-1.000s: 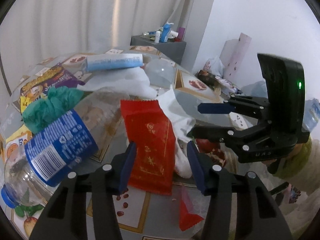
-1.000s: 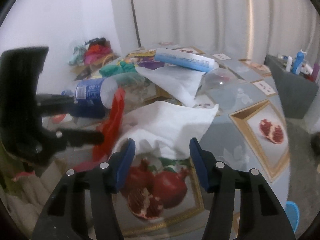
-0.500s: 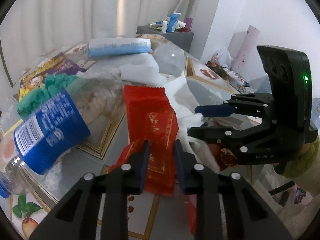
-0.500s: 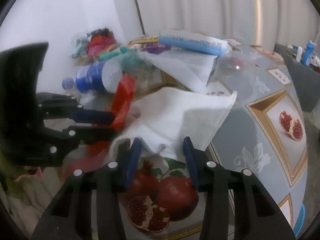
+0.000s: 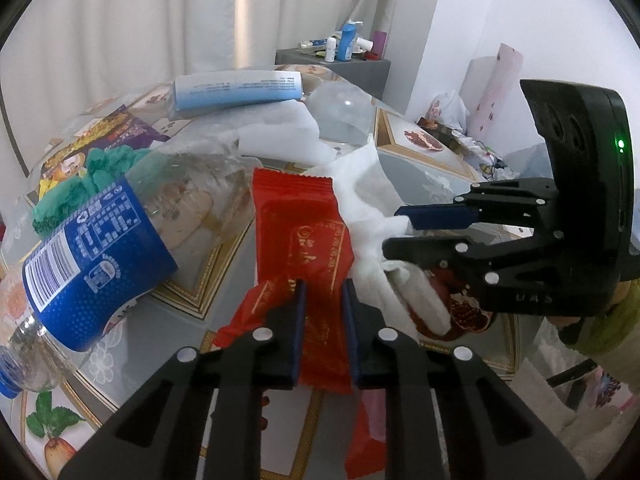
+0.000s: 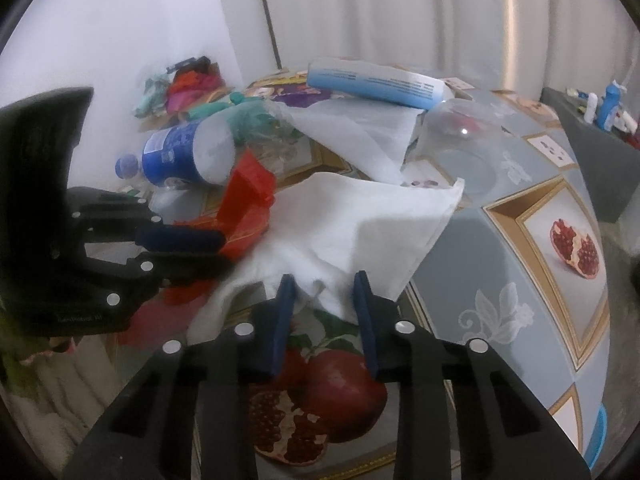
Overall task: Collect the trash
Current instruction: 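Grasp the red candy wrapper with the left gripper while the right gripper grasps the white tissue, then carry wrapper and tissue over the wastebasket and open both grippers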
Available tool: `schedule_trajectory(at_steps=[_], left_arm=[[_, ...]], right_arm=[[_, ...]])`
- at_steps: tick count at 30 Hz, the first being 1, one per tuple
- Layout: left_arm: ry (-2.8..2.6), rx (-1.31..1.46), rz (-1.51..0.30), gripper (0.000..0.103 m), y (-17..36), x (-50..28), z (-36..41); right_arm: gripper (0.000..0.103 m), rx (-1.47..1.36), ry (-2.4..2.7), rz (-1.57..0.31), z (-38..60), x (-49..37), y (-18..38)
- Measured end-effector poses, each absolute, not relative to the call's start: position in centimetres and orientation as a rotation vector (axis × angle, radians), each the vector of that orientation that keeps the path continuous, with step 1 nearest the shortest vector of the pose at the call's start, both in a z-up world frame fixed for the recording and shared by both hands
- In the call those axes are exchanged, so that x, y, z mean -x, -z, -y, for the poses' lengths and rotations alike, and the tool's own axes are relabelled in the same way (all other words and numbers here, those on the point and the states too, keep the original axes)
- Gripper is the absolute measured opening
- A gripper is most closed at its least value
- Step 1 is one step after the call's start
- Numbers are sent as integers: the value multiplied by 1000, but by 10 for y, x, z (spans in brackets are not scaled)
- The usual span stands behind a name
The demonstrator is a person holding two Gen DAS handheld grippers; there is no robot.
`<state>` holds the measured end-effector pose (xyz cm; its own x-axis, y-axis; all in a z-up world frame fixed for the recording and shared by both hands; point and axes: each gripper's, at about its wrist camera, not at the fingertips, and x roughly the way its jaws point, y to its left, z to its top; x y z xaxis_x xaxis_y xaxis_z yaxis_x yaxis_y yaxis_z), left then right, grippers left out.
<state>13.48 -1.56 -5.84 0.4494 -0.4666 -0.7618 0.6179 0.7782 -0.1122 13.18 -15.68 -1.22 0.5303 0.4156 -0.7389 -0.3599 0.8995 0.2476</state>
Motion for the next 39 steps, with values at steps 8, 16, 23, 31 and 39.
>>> schedule_trajectory(at_steps=[8, 16, 23, 31, 39], left_arm=[[680, -189, -864, 6, 58, -132, 14], [674, -180, -848, 2, 56, -133, 11], [667, -180, -824, 1, 49, -130, 9], [672, -181, -772, 1, 30, -119, 9], [703, -185, -692, 1, -8, -105, 23]], right_arm=[[14, -75, -459, -899, 157, -131, 12], [8, -82, -451, -895, 155, -131, 12], [6, -82, -441, -879, 155, -128, 8], [6, -86, -407, -835, 163, -118, -7], [5, -138, -321, -746, 194, -92, -33]])
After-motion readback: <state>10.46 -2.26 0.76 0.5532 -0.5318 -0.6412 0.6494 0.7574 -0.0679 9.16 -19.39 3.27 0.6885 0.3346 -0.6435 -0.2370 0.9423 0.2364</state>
